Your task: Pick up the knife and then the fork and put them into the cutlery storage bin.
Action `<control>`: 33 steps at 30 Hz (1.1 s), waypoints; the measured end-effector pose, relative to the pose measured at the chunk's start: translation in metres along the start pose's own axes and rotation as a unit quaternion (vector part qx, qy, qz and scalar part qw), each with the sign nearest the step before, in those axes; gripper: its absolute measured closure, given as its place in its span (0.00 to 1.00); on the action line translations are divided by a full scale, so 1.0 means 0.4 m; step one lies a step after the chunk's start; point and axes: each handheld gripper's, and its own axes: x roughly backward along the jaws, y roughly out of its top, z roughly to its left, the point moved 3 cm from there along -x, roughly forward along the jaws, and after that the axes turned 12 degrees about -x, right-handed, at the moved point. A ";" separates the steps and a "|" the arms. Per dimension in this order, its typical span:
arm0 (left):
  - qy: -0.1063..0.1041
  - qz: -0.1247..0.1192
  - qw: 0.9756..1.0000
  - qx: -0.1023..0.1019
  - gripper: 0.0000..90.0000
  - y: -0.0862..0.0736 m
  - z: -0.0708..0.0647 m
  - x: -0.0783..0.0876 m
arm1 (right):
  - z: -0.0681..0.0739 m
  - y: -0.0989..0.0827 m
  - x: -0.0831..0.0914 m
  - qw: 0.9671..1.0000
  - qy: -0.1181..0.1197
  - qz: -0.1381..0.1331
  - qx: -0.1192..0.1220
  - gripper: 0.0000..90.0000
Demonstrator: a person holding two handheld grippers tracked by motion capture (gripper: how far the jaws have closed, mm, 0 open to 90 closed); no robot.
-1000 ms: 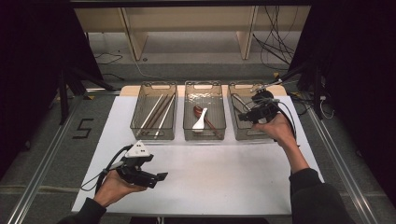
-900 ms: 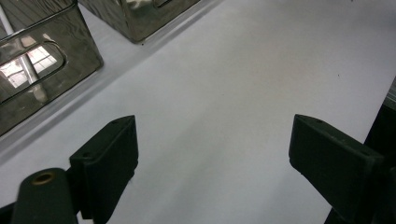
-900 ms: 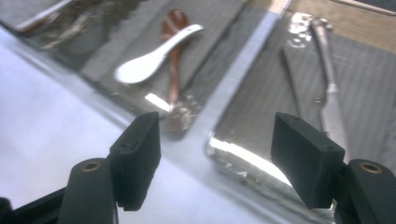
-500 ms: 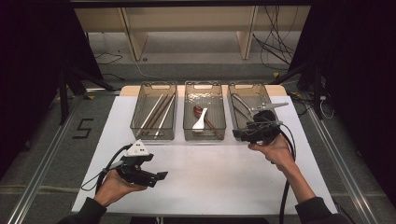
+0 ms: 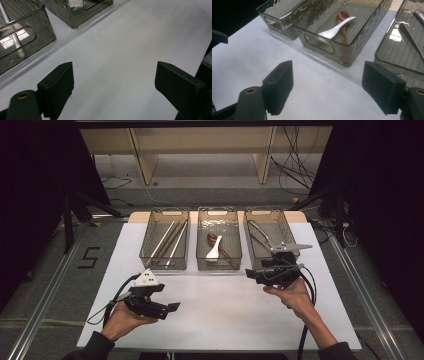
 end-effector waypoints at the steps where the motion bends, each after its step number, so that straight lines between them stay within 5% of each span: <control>1: 0.000 -0.001 1.000 0.000 0.17 0.001 0.000 0.000 | 0.002 -0.005 0.003 1.000 0.002 -0.003 0.000 0.28; 21: -0.004 -0.040 0.999 0.006 0.17 0.004 -0.004 0.021 | 0.037 -0.107 0.043 0.999 0.035 -0.037 0.012 0.26; 33: -0.008 -0.060 0.998 0.009 0.17 0.001 -0.023 0.028 | 0.029 -0.152 0.069 0.998 0.022 -0.062 0.018 0.19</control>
